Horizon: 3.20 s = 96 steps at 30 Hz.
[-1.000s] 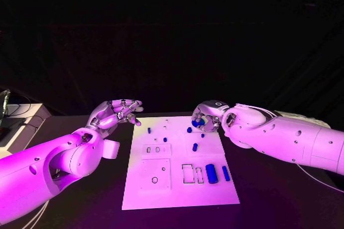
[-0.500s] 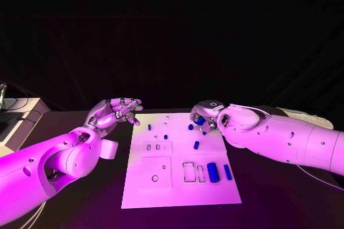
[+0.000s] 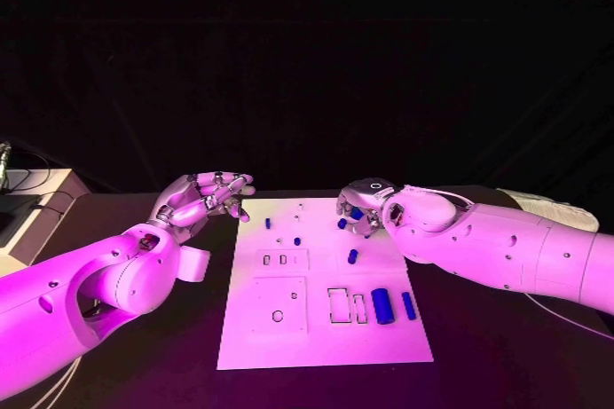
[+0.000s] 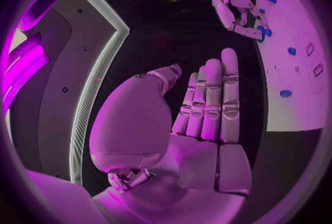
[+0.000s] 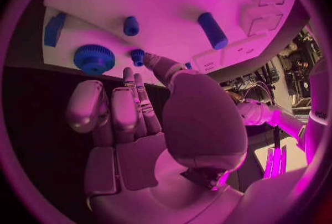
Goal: Assemble the parts on the task board
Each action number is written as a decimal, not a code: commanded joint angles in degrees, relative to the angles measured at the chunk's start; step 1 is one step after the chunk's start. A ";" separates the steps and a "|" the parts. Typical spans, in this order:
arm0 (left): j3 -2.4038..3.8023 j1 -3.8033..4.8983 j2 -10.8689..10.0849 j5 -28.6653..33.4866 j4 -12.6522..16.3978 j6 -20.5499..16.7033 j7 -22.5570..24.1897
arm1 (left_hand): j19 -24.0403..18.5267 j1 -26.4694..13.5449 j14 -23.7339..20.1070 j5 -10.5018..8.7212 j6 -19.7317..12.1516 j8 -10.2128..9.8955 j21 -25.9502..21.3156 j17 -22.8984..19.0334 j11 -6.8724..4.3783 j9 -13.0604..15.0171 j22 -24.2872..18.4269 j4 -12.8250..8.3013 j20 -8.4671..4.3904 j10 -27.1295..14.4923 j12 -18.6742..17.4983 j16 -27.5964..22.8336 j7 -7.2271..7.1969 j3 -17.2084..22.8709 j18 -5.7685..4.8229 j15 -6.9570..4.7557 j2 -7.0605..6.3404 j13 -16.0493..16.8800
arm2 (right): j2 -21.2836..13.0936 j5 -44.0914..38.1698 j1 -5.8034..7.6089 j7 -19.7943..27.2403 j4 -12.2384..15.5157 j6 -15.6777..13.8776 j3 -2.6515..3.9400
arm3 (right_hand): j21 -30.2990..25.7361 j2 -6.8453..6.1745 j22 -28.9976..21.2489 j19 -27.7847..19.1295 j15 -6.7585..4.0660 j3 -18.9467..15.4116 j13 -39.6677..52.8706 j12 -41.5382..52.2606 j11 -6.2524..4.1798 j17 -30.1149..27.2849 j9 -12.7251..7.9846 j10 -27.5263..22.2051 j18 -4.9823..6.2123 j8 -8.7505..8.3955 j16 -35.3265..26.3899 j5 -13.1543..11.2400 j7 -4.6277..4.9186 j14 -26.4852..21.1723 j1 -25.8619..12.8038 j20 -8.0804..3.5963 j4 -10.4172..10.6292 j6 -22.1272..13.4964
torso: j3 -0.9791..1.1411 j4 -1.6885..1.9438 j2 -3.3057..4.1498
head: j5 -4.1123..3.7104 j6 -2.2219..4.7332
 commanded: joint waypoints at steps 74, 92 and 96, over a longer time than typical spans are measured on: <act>1.07 0.07 -0.25 -1.28 0.38 1.82 -0.27 | -1.03 -0.21 -0.68 0.02 -0.42 -0.42 0.96 0.39 0.24 0.21 0.64 -0.28 0.16 -0.03 -0.34 0.68 0.25 0.71 0.09 0.05 0.51 0.17 | 10.55 -0.57 -0.93 -4.16 -7.81 -17.15 0.75 | 5.04 2.75 7.52 2.07 -1.00 6.50 1.71 0.00 -1.53 0.04 5.07 6.47 -1.92 4.17 2.84 -2.92 -1.38 0.65 2.95 -1.18 -0.15 4.57 | -1.12 1.28 2.38 | -0.72 1.86; 1.24 0.09 -0.19 -1.53 0.32 2.05 -0.41 | -1.03 -0.21 -0.68 0.02 -0.42 -0.42 0.96 0.39 0.24 0.21 0.64 -0.28 0.16 -0.03 -0.34 0.68 0.25 0.71 0.09 0.05 0.51 0.17 | 12.53 -0.58 -1.12 -4.58 -9.58 -17.09 0.83 | 5.07 2.54 7.57 2.05 -0.95 6.59 1.69 -0.06 -1.46 0.08 5.18 6.31 -1.93 4.10 2.93 -3.10 -1.31 0.66 2.83 -1.14 -0.21 4.37 | -1.60 1.81 2.97 | -0.73 2.04; 1.27 0.09 -0.20 -1.60 0.41 2.16 -0.45 | -1.03 -0.21 -0.68 0.02 -0.42 -0.42 0.96 0.39 0.24 0.21 0.64 -0.28 0.16 -0.03 -0.34 0.68 0.25 0.71 0.09 0.05 0.51 0.17 | 12.84 -0.58 -1.12 -4.53 -10.17 -16.55 0.83 | 5.10 2.44 7.63 2.05 -0.92 6.62 1.67 -0.08 -1.43 0.12 5.23 6.21 -1.94 4.06 2.98 -3.19 -1.28 0.66 2.78 -1.12 -0.23 4.28 | -1.61 1.78 3.04 | -0.67 2.02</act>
